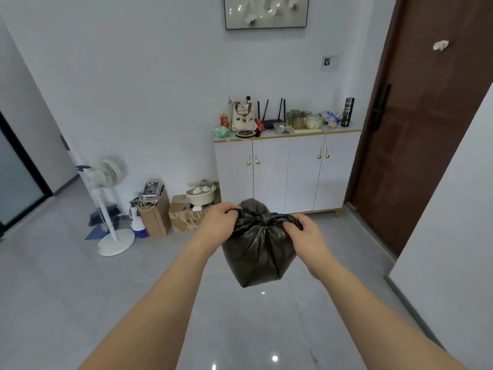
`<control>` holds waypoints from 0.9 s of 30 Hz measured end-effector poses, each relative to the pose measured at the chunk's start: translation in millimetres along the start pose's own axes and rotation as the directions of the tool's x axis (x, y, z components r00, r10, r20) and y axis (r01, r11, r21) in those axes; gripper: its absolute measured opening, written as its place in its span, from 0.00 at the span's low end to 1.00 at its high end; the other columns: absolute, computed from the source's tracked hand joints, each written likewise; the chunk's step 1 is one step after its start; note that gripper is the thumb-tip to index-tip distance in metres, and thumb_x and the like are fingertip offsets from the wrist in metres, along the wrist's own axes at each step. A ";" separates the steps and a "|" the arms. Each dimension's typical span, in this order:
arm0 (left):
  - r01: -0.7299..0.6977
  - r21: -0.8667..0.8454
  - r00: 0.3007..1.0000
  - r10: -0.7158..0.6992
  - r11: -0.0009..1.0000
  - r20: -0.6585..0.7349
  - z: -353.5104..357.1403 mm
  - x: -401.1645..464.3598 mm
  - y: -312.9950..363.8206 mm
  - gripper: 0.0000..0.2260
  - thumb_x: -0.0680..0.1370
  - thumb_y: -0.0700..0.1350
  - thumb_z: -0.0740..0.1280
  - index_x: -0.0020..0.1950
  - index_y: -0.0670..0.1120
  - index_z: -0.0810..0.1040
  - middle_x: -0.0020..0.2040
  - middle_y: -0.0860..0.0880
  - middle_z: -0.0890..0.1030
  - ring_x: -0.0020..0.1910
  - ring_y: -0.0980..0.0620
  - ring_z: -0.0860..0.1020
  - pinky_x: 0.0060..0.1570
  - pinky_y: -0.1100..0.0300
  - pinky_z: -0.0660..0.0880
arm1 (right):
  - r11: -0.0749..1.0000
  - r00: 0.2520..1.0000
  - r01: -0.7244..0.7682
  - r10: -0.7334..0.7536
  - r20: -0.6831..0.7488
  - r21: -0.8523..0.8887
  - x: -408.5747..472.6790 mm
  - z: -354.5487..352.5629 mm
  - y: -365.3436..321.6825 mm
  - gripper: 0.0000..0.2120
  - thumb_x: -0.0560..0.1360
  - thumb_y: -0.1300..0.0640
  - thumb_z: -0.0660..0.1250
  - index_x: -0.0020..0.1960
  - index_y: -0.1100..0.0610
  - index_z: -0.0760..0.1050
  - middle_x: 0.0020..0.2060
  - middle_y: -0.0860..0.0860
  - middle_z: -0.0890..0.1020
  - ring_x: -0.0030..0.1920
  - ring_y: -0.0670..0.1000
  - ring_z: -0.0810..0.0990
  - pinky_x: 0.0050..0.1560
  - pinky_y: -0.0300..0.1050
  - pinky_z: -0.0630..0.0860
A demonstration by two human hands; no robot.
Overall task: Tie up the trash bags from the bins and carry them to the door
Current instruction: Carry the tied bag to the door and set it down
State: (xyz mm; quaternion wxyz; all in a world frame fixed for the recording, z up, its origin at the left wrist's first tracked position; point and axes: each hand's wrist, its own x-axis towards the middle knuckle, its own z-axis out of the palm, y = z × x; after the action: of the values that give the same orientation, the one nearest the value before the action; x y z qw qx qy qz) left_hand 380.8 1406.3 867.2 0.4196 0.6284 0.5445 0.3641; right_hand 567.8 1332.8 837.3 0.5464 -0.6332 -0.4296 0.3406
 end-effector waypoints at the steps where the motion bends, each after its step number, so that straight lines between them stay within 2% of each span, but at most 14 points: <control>1: 0.009 0.005 1.000 -0.009 1.000 0.001 -0.7 20.9 -3.4 0.11 0.78 0.44 0.60 0.48 0.52 0.83 0.43 0.50 0.85 0.43 0.50 0.81 0.49 0.53 0.78 | 1.000 1.000 -0.009 0.009 0.001 -0.003 18.7 9.3 1.4 0.06 0.78 0.57 0.63 0.50 0.55 0.78 0.45 0.49 0.83 0.46 0.48 0.81 0.47 0.43 0.76; 4: 0.030 0.005 0.999 -0.030 1.000 0.013 2.4 84.7 -14.4 0.12 0.78 0.44 0.60 0.49 0.52 0.83 0.41 0.48 0.84 0.37 0.52 0.78 0.44 0.54 0.77 | 0.999 0.999 -0.032 0.032 -0.022 -0.010 78.5 32.5 7.4 0.06 0.78 0.57 0.64 0.52 0.56 0.78 0.47 0.50 0.82 0.48 0.50 0.80 0.52 0.47 0.77; 8: 0.007 0.022 1.000 -0.007 1.000 0.014 13.9 183.6 -23.6 0.13 0.78 0.45 0.59 0.48 0.55 0.82 0.38 0.55 0.82 0.34 0.58 0.76 0.39 0.61 0.75 | 0.999 0.998 -0.043 0.042 -0.050 -0.003 173.9 59.9 20.0 0.06 0.78 0.57 0.63 0.51 0.56 0.77 0.45 0.49 0.81 0.47 0.48 0.79 0.45 0.41 0.74; 11: -0.005 -0.011 1.000 0.006 1.000 0.031 25.0 261.8 -24.1 0.13 0.78 0.44 0.59 0.48 0.54 0.83 0.42 0.55 0.82 0.41 0.57 0.79 0.46 0.59 0.76 | 1.000 0.997 -0.021 0.022 -0.070 0.009 251.7 73.3 26.2 0.05 0.78 0.57 0.63 0.50 0.55 0.78 0.44 0.46 0.81 0.46 0.45 0.79 0.41 0.37 0.72; 13: 0.010 -0.001 0.999 -0.010 1.000 0.047 30.5 311.6 -17.9 0.13 0.78 0.44 0.59 0.49 0.52 0.83 0.41 0.54 0.83 0.41 0.54 0.79 0.48 0.57 0.76 | 1.000 0.996 -0.029 0.029 -0.087 0.011 300.2 76.6 24.2 0.05 0.77 0.56 0.63 0.49 0.54 0.78 0.44 0.45 0.81 0.45 0.44 0.79 0.41 0.37 0.72; 15: -0.006 0.007 0.997 0.005 1.000 0.077 36.4 357.8 -8.6 0.13 0.78 0.43 0.59 0.45 0.53 0.83 0.39 0.53 0.82 0.38 0.54 0.78 0.46 0.57 0.77 | 1.000 0.993 -0.024 0.025 -0.113 0.016 344.9 79.0 21.4 0.05 0.78 0.56 0.63 0.49 0.53 0.77 0.44 0.45 0.81 0.45 0.44 0.78 0.41 0.37 0.72; 18: -0.056 0.022 0.995 0.054 0.998 0.083 46.1 420.7 8.4 0.13 0.79 0.44 0.59 0.44 0.56 0.81 0.41 0.58 0.82 0.39 0.61 0.78 0.36 0.68 0.74 | 0.999 0.990 -0.022 0.027 -0.140 0.036 403.9 81.8 16.1 0.05 0.78 0.56 0.62 0.50 0.52 0.77 0.45 0.45 0.81 0.47 0.45 0.79 0.45 0.40 0.73; 22: -0.067 0.039 0.985 0.060 0.997 0.163 73.9 492.8 19.9 0.12 0.80 0.43 0.58 0.52 0.51 0.81 0.44 0.55 0.81 0.43 0.58 0.78 0.37 0.64 0.72 | 0.998 0.978 -0.043 0.053 -0.201 0.052 464.6 75.6 19.2 0.05 0.78 0.56 0.62 0.50 0.52 0.77 0.45 0.46 0.82 0.46 0.45 0.80 0.45 0.40 0.75; 27: -0.120 0.006 0.949 0.113 0.993 0.295 132.0 574.6 39.4 0.13 0.79 0.42 0.58 0.46 0.53 0.81 0.46 0.54 0.81 0.46 0.55 0.78 0.42 0.60 0.74 | 0.996 0.930 -0.081 0.093 -0.356 0.047 530.1 46.6 26.2 0.06 0.78 0.55 0.62 0.52 0.54 0.77 0.45 0.49 0.82 0.45 0.48 0.80 0.44 0.44 0.77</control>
State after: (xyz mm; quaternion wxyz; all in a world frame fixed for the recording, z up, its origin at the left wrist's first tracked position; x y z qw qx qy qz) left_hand 598.1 1955.6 853.5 0.4661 0.7116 0.4422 0.2842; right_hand 741.7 1836.2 823.8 0.6098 -0.6942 -0.2891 0.2504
